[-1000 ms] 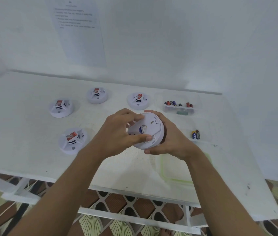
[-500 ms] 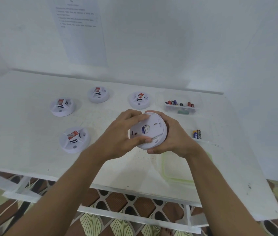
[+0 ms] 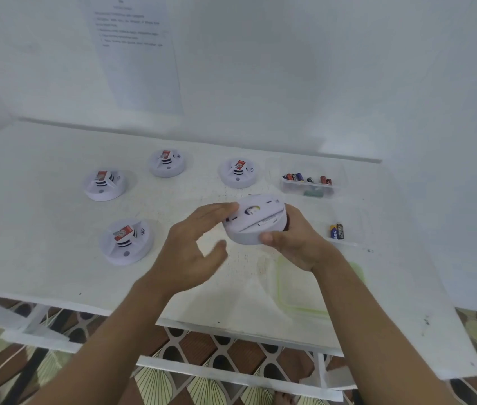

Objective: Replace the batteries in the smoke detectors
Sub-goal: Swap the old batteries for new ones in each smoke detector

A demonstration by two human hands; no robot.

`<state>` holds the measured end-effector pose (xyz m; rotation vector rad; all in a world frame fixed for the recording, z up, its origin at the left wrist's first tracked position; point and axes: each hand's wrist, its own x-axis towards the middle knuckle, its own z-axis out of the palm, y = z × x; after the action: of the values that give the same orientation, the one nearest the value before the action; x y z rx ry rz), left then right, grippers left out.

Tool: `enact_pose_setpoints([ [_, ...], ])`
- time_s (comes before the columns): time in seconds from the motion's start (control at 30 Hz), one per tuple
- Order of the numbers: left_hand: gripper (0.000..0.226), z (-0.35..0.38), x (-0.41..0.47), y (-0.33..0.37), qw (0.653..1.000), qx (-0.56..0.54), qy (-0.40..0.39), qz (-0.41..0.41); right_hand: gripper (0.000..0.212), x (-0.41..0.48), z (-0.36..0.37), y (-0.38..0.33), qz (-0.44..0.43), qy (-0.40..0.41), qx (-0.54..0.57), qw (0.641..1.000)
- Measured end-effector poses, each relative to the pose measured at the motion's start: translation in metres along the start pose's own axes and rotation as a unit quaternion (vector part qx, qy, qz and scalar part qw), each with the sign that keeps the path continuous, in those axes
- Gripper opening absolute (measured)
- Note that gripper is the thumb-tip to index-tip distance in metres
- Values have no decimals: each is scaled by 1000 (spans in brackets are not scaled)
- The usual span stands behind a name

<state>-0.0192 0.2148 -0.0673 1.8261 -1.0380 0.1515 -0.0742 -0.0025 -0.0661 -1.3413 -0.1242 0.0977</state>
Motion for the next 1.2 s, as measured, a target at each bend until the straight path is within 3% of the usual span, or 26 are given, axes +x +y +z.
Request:
enact_pose_setpoints([
  [0.13, 43, 5, -1, -6, 997, 52, 38, 51, 91, -2, 8, 1, 40, 47, 11, 998],
  [0.3, 27, 2, 1, 4, 989, -11, 97, -113, 58, -4, 20, 2, 17, 134, -80, 988],
  [0.4, 35, 2, 8, 9, 973, -118, 117, -162, 42, -5, 25, 0, -25, 157, -127, 979],
  [0.57, 46, 4, 18, 9, 950, -185, 142, -208, 49, -6, 35, 5, -55, 163, -140, 975],
  [0.77, 75, 4, 13, 8, 947, -210, 51, -239, 40, -5, 39, 10, -57, 188, -152, 969],
  [0.83, 84, 5, 12, 6, 946, -215, 45, -240, 45, -4, 39, 12, -52, 192, -164, 966],
  [0.9, 82, 6, 12, 4, 947, -211, 54, -237, 53, -4, 39, 15, -48, 193, -185, 963],
  [1.2, 79, 7, 13, 2, 945, -213, 60, -240, 52, -1, 36, 21, -49, 193, -207, 958],
])
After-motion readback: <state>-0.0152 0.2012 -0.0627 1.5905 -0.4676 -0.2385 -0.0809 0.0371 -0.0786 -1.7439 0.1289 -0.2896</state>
